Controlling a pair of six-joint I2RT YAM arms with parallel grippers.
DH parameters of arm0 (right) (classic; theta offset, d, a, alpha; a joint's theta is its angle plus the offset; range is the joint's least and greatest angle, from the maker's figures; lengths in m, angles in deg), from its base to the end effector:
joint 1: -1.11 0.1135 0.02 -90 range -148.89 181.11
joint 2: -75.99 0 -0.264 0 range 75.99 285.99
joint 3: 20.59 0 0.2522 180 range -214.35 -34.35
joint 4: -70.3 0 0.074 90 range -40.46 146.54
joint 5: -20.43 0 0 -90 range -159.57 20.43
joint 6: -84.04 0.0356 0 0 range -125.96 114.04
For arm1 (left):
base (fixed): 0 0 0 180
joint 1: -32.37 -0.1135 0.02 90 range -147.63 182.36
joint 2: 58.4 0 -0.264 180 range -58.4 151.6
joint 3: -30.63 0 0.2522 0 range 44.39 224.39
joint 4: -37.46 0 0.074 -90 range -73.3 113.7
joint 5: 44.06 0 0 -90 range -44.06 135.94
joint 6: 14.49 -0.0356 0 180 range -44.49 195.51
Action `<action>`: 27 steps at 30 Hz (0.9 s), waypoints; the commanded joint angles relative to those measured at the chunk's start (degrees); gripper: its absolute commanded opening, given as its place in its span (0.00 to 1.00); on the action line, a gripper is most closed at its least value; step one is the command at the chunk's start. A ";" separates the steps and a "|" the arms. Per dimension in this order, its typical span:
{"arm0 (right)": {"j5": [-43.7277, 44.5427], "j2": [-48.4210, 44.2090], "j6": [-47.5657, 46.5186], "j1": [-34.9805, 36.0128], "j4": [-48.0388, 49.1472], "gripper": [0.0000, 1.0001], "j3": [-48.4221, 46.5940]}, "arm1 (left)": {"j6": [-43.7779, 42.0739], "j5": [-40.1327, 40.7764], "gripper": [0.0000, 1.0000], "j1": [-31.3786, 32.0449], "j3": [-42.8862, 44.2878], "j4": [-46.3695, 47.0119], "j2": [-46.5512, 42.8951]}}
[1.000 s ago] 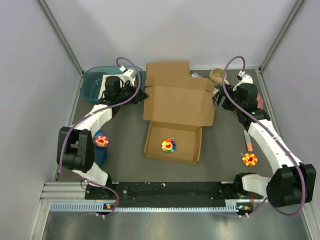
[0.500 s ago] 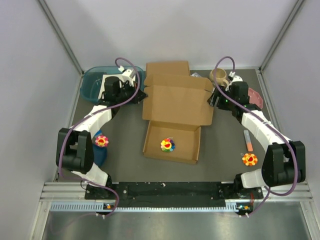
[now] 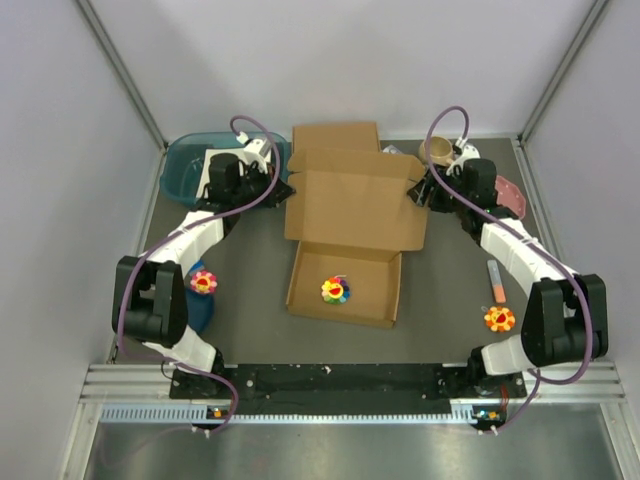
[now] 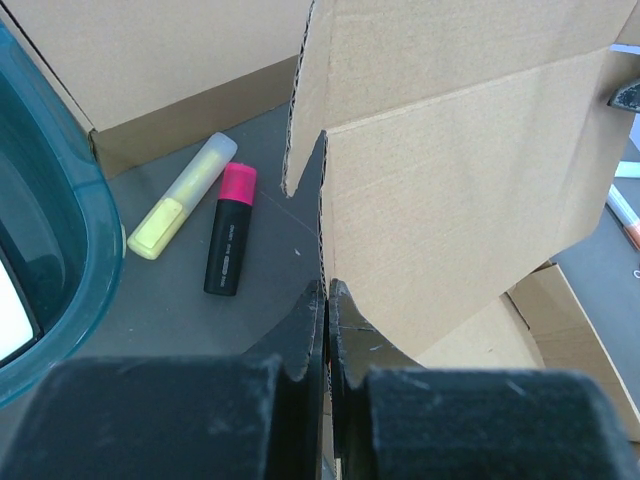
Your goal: Fold the paper box
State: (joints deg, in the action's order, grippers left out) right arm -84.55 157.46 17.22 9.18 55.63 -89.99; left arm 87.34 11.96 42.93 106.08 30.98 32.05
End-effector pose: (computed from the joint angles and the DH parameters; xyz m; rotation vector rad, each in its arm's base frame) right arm 0.3198 0.0546 0.2731 0.1059 2.0720 0.6049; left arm 0.3522 -0.0859 0.2743 0.3797 1.9317 -0.8325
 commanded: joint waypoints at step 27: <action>5.13 -9.31 4.76 7.83 2.31 0.00 3.86 | 5.21 8.92 0.00 7.09 -14.48 16.16 -12.14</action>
State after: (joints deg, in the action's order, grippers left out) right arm -80.33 151.34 18.97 14.17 56.35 -88.08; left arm 90.99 19.40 46.54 95.41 39.55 23.42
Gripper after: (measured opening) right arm 0.010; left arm 0.018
